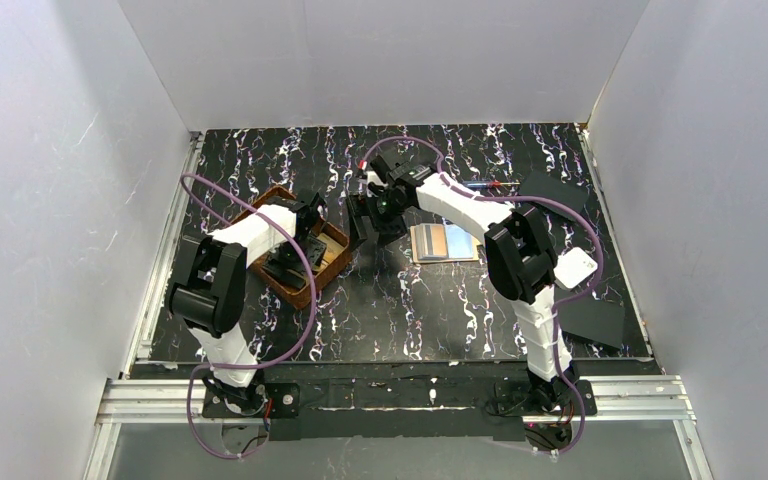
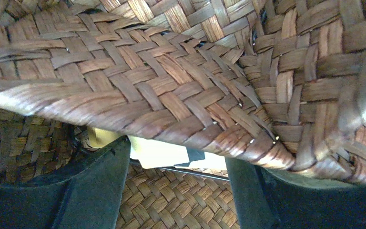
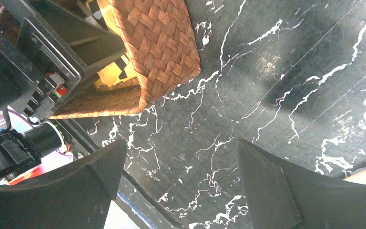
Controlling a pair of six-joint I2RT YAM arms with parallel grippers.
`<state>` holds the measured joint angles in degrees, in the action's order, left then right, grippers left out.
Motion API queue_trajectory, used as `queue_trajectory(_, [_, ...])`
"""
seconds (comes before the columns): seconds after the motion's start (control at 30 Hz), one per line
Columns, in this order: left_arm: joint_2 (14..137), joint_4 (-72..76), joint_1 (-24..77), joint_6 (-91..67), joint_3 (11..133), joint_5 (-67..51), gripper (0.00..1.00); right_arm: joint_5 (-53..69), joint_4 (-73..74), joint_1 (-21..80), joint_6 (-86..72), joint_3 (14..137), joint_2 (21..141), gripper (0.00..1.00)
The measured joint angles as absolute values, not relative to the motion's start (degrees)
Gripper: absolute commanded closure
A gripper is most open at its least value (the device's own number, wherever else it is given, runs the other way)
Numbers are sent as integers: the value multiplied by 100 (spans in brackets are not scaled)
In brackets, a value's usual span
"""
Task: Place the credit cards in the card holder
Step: Pick up the credit card from the storage box.
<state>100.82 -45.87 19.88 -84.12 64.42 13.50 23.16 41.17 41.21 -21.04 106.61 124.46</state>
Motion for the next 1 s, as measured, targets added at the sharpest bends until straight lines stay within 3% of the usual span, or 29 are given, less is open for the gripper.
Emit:
queue_trajectory(0.13, [10082,-4589,1984,-8379,6447,1306,46,2335,4058,4110,-2126,10536,12407,6])
queue_trajectory(0.5, [10114,-4838,1984,-7900,6643,1380,96,2412,3837,4108,-2263,10294,12219,8])
queue_trajectory(0.57, [10114,-4899,1984,-7824,6681,1428,98,2414,3760,4108,-2272,10213,12184,8])
queue_trajectory(0.83, [10119,-5022,1984,-7605,6995,1514,95,2412,3712,4108,-2303,10134,12143,9])
queue_trajectory(0.97, [10114,-5109,1966,-7478,7081,1531,48,2405,3686,4108,-2324,10047,12068,8])
queue_trajectory(1.0, [10114,-5129,1959,-7422,7124,1533,42,2401,3691,4108,-2335,10020,12042,9])
